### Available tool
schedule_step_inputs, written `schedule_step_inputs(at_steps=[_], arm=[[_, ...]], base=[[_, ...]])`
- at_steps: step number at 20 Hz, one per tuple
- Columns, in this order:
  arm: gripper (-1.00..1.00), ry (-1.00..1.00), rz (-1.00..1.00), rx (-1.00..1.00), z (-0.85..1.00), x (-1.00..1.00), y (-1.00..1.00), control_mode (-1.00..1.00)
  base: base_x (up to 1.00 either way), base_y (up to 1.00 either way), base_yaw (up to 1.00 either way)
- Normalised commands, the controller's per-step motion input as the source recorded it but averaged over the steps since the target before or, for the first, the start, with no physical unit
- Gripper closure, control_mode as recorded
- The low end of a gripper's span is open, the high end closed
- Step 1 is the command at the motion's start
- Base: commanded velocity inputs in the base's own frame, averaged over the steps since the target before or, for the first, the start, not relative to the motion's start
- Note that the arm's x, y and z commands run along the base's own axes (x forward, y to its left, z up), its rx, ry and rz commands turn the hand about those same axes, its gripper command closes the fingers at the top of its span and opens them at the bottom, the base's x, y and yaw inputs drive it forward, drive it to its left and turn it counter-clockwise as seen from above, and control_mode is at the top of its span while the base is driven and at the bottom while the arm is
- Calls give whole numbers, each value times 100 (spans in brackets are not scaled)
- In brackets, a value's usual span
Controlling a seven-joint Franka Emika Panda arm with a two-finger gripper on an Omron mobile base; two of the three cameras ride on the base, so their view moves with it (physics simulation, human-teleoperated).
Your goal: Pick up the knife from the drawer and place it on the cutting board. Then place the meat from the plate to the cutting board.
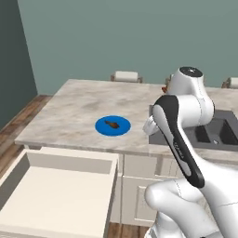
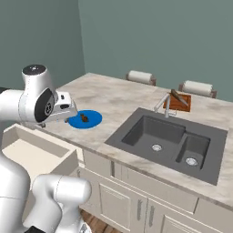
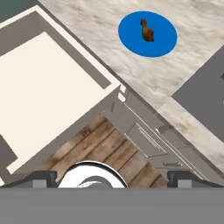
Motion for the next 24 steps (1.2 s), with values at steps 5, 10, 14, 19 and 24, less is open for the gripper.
schedule_step_inputs(at_steps=[5, 10, 14, 19, 24], arm=[[-100, 0, 0, 0, 0, 0, 0, 100], [-100, 0, 0, 0, 0, 0, 0, 100], [-100, 0, 0, 0, 0, 0, 0, 100], [-100, 0, 0, 0, 0, 0, 0, 100], [-100, 0, 0, 0, 0, 0, 0, 100]], base=[[15, -24, 21], [59, -5, 31], [70, -64, 52], [92, -57, 44], [100, -10, 25]])
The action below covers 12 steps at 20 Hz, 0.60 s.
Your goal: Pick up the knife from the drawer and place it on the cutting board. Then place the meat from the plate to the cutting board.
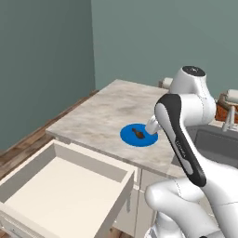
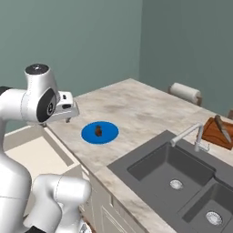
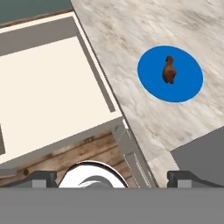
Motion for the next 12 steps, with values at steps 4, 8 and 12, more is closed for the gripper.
schedule_step_inputs(at_steps=[4, 8, 12], arm=[[-100, 0, 0, 0, 0, 0, 0, 100], [-100, 0, 0, 0, 0, 0, 0, 100], [-100, 0, 0, 0, 0, 0, 0, 100]], base=[[100, -1, 22], [97, 3, -2], [100, 31, -36]])
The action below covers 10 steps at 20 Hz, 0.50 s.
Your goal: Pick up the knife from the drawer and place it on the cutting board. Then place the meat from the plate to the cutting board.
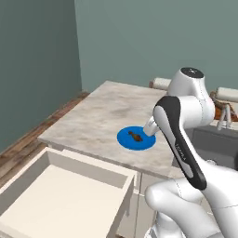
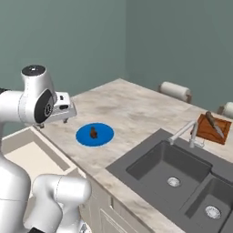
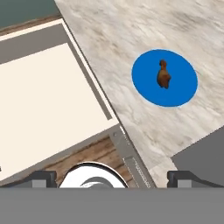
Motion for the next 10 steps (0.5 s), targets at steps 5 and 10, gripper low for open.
schedule_step_inputs(at_steps=[5, 10], arm=[[-100, 0, 0, 0, 0, 0, 0, 100], [-100, 0, 0, 0, 0, 0, 0, 100]], base=[[100, 34, -53], [100, 40, -47]])
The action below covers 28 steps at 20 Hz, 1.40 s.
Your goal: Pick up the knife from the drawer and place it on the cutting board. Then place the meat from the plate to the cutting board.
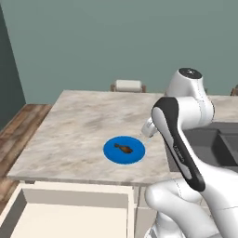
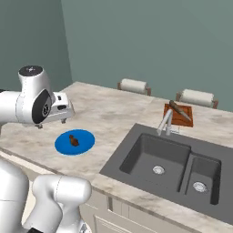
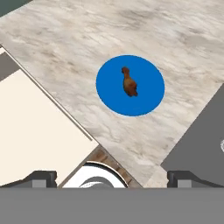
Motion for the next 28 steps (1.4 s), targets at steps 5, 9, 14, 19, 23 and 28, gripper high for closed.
schedule_step_inputs(at_steps=[5, 9, 14, 19, 23, 28], arm=[[-100, 0, 0, 0, 0, 0, 0, 100], [-100, 0, 0, 0, 0, 0, 0, 100], [-100, 0, -1, 0, -4, 14, 3, -100], [-100, 0, -2, 0, -25, 66, 36, -100], [-100, 0, 0, 0, -33, 42, 37, -100], [-100, 2, 0, 0, -46, 32, 15, -100]], base=[[100, 34, -22], [80, 4, -8], [58, 2, -4], [0, 0, 0], [0, 0, 0], [0, 0, 0]])
